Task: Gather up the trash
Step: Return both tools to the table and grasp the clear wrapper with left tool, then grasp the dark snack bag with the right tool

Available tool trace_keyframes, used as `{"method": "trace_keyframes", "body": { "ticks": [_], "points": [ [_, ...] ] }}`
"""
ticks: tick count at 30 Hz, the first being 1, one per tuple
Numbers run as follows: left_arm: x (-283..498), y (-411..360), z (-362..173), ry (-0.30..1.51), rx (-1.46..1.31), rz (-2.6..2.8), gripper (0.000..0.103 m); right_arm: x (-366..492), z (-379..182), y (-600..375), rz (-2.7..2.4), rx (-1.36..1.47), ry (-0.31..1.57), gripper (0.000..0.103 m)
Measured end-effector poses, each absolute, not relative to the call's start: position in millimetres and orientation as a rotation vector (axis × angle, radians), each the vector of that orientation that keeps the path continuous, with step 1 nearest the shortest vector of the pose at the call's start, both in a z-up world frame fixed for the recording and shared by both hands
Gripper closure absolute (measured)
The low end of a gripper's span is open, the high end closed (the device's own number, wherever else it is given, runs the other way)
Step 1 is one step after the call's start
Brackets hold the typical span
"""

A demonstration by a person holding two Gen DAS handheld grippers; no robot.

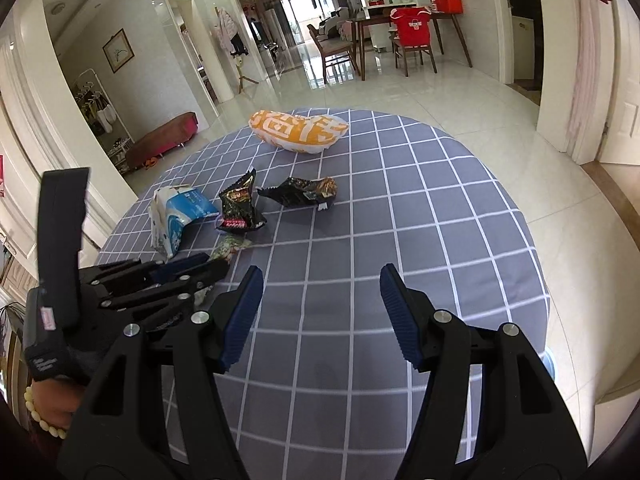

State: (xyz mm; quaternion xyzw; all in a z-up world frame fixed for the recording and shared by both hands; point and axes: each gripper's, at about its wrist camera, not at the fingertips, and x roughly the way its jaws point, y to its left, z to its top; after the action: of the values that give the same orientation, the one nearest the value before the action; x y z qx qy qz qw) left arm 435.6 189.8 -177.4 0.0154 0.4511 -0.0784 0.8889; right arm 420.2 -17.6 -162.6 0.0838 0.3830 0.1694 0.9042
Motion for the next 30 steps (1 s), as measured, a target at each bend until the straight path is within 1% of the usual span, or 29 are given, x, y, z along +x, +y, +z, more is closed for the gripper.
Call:
{"method": "trace_keyframes", "body": {
  "ticks": [7, 10, 17, 21, 25, 26, 27, 29, 30],
  "points": [
    [418, 196, -144, 0.797, -0.072, -0.225, 0.091, 438, -165, -15, 0.344, 0.175, 0.796, 0.042],
    [426, 207, -136, 0.769, -0.096, -0.167, 0.091, 450, -166, -10, 0.346, 0.17, 0.798, 0.042],
    [456, 221, -140, 0.795, -0.091, -0.074, 0.091, 487, -176, 6, 0.369, 0.163, 0.831, 0.041],
    [469, 223, -143, 0.806, -0.088, -0.059, 0.091, 509, -183, 17, 0.38, 0.132, 0.856, 0.037],
    [477, 220, -146, 0.814, -0.08, -0.053, 0.091, 526, -185, 25, 0.409, 0.112, 0.879, 0.037],
    [478, 220, -146, 0.814, -0.081, -0.053, 0.091, 528, -185, 28, 0.412, 0.094, 0.881, 0.043],
    [479, 219, -147, 0.814, -0.083, -0.053, 0.091, 530, -185, 29, 0.414, 0.082, 0.882, 0.062],
    [480, 217, -147, 0.814, -0.085, -0.054, 0.091, 531, -185, 31, 0.417, 0.054, 0.886, 0.071],
    [481, 216, -147, 0.815, -0.084, -0.053, 0.091, 531, -185, 32, 0.422, 0.042, 0.887, 0.071]
  ]
}}
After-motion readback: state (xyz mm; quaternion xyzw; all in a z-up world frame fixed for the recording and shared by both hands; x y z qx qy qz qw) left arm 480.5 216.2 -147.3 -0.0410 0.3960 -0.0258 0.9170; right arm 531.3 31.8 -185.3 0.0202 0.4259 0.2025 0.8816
